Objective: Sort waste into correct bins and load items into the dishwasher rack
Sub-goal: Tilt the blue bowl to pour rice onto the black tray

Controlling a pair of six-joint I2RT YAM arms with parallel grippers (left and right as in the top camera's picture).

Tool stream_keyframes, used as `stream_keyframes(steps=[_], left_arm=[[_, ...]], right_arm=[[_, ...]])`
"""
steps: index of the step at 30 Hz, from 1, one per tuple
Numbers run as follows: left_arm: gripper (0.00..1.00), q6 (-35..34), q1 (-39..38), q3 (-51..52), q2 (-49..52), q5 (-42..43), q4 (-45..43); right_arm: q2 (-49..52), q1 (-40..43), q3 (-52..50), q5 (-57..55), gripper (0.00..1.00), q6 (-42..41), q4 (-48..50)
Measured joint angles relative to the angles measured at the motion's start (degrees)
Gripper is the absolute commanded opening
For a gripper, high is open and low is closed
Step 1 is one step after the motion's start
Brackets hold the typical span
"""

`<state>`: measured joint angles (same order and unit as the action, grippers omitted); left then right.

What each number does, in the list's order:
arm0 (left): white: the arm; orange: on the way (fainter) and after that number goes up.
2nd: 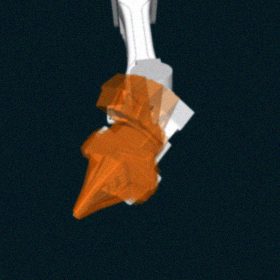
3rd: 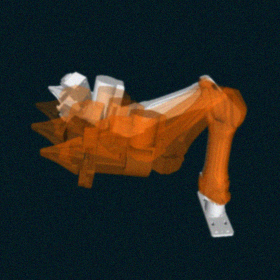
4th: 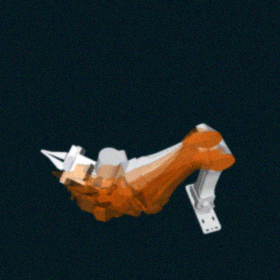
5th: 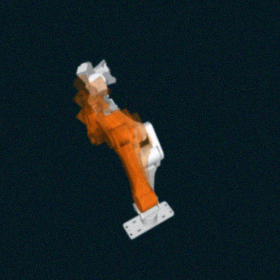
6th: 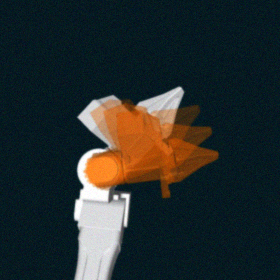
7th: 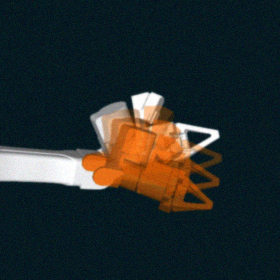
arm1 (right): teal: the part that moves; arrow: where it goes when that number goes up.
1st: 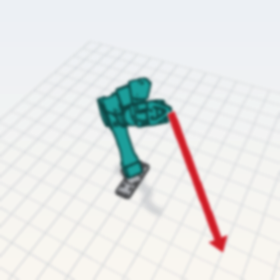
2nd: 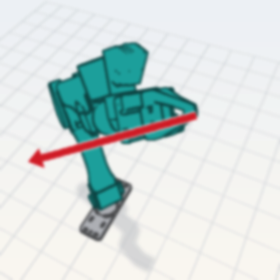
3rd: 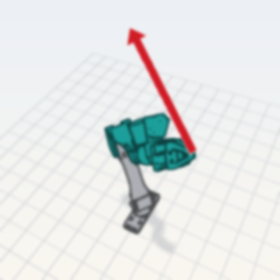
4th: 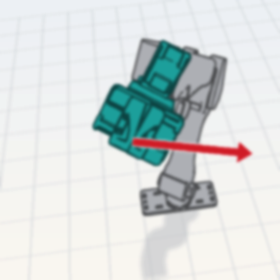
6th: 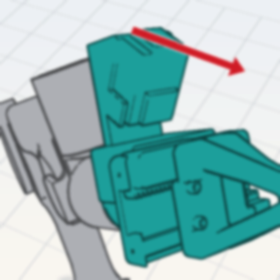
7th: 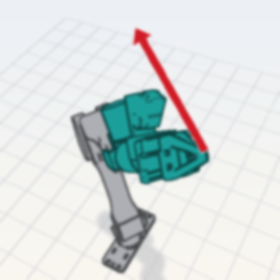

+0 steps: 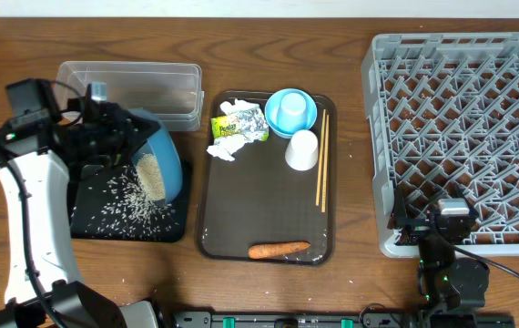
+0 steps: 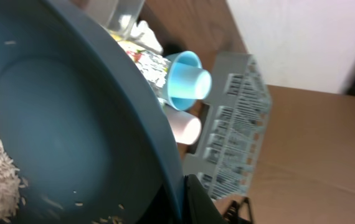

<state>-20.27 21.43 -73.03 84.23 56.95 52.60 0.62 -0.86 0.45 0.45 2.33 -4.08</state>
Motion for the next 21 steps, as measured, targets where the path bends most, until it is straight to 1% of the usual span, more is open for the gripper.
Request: stream_keyframes(steps=[9,11,14,17,21], left_arm=[[0.06,4.2,8.2,0.0,0.0,5.6,4.9],[0.06,5.8,9.8,0.1,0.0,8.1,5.7],[0.06,7.7,11.5,0.2,0.0,11.8,6.2],[0.06,8.7,12.7,0.3,0.0,13.5,7.6],[0.06,9.9,14.6,0.4,0.0,14.6,7.2]], right_arm=[[0.0,0.0,0.0,0.0,0.99,0.0,0.0],[0.0,0.0,0.0,0.0,0.99,0.0,0.0],[0.0,0.0,0.0,0.0,0.99,0.0,0.0],[0.0,0.0,0.0,0.0,0.99,0.0,0.0],[0.0,0.0,0.0,0.0,0.99,0.0,0.0]])
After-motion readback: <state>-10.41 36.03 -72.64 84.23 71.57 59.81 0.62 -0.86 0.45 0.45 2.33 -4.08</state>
